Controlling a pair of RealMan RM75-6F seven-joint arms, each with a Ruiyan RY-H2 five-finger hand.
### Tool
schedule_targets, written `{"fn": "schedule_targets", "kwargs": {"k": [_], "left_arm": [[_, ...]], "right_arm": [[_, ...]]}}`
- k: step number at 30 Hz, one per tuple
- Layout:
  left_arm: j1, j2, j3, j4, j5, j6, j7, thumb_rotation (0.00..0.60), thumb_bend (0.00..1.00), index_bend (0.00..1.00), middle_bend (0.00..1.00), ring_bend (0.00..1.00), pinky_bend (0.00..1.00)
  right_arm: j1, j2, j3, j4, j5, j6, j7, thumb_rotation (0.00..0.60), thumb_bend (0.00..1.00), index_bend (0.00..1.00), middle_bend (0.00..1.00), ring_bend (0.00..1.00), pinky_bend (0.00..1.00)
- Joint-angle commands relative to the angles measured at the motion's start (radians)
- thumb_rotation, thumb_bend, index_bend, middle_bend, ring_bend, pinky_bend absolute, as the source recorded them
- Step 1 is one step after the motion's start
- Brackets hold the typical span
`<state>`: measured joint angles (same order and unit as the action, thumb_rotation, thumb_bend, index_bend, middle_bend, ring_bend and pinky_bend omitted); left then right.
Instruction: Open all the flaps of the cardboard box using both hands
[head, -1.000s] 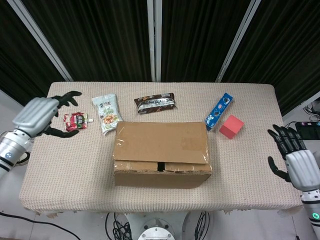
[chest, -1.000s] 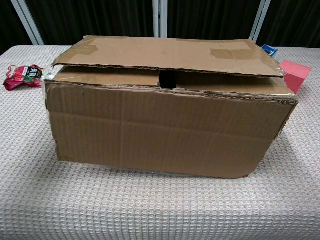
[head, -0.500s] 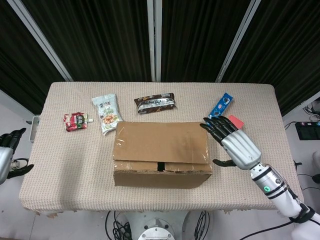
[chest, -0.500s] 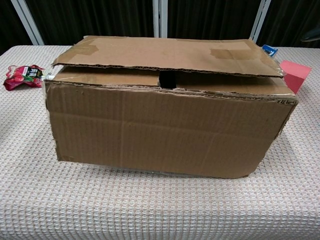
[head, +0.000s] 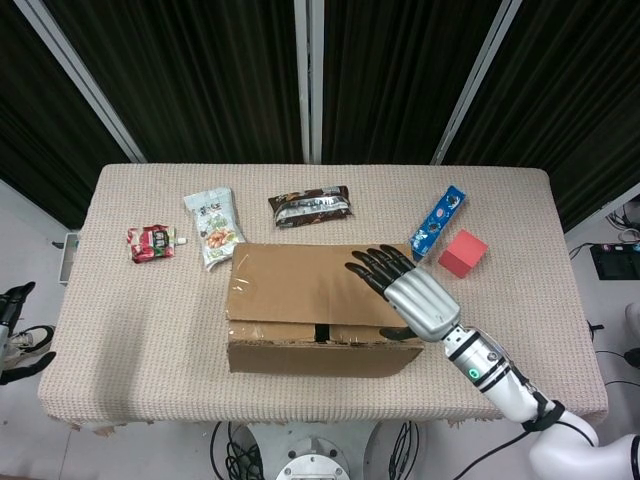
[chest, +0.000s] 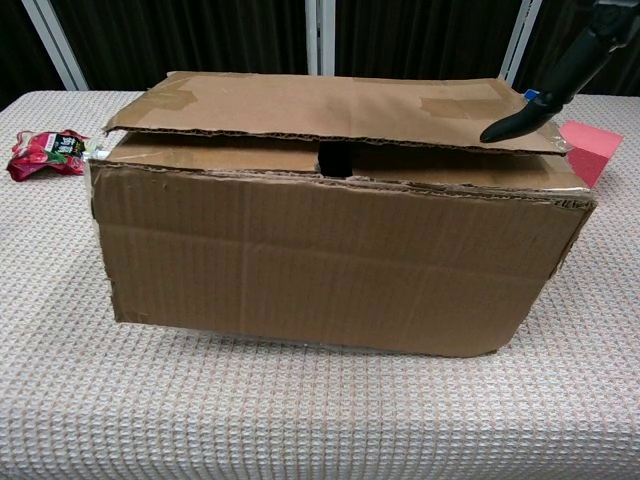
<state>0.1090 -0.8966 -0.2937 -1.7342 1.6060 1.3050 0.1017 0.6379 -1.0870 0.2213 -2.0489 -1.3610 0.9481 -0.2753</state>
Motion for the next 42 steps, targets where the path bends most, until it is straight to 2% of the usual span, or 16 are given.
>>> {"fn": "schedule_targets", "kwargs": {"k": [1, 5, 11, 17, 24, 28, 35, 42], "left_arm": [[-0.014, -0.001, 0.020, 0.012, -0.001, 0.014, -0.012, 0.476, 0.13, 0.07, 0.15, 0.18, 0.27], [-0.031, 0.005, 0.050, 0.026, 0.002, 0.022, -0.033, 0.450, 0.14, 0.07, 0.15, 0.18, 0.26], [-0.051, 0.007, 0.085, 0.045, -0.005, 0.050, -0.054, 0.447, 0.14, 0.07, 0.15, 0.18, 0.26], [-0.069, 0.011, 0.113, 0.051, -0.019, 0.063, -0.055, 0.447, 0.14, 0.07, 0.15, 0.18, 0.26], [-0.082, 0.016, 0.139, 0.055, -0.038, 0.084, -0.075, 0.446, 0.14, 0.07, 0.15, 0.18, 0.26], [-0.091, 0.023, 0.149, 0.053, -0.043, 0.092, -0.087, 0.445, 0.14, 0.07, 0.15, 0.18, 0.26], [-0.114, 0.032, 0.170, 0.042, -0.054, 0.087, -0.087, 0.445, 0.14, 0.07, 0.15, 0.18, 0.26], [-0.132, 0.043, 0.181, 0.027, -0.064, 0.094, -0.083, 0.448, 0.14, 0.07, 0.15, 0.18, 0.26]], "right_arm": [[0.023, -0.048, -0.010, 0.013, 0.037, 0.006, -0.055, 0.600, 0.00, 0.00, 0.00, 0.00, 0.00], [0.042, -0.092, -0.019, 0.029, 0.078, 0.005, -0.100, 0.600, 0.00, 0.00, 0.00, 0.00, 0.00], [0.055, -0.147, -0.025, 0.056, 0.096, 0.044, -0.155, 0.600, 0.01, 0.00, 0.00, 0.00, 0.00], [0.070, -0.158, -0.012, 0.067, 0.115, 0.065, -0.177, 0.600, 0.16, 0.00, 0.00, 0.00, 0.00], [0.082, -0.138, 0.043, 0.063, 0.114, 0.115, -0.159, 0.600, 0.27, 0.00, 0.00, 0.00, 0.00], [0.098, -0.100, 0.091, 0.062, 0.141, 0.124, -0.144, 0.600, 0.26, 0.00, 0.00, 0.00, 0.00], [0.170, -0.063, 0.162, 0.116, 0.287, 0.072, -0.162, 0.600, 0.22, 0.00, 0.00, 0.00, 0.00], [0.264, -0.095, 0.201, 0.228, 0.418, 0.056, -0.225, 0.600, 0.21, 0.00, 0.00, 0.00, 0.00]]}}
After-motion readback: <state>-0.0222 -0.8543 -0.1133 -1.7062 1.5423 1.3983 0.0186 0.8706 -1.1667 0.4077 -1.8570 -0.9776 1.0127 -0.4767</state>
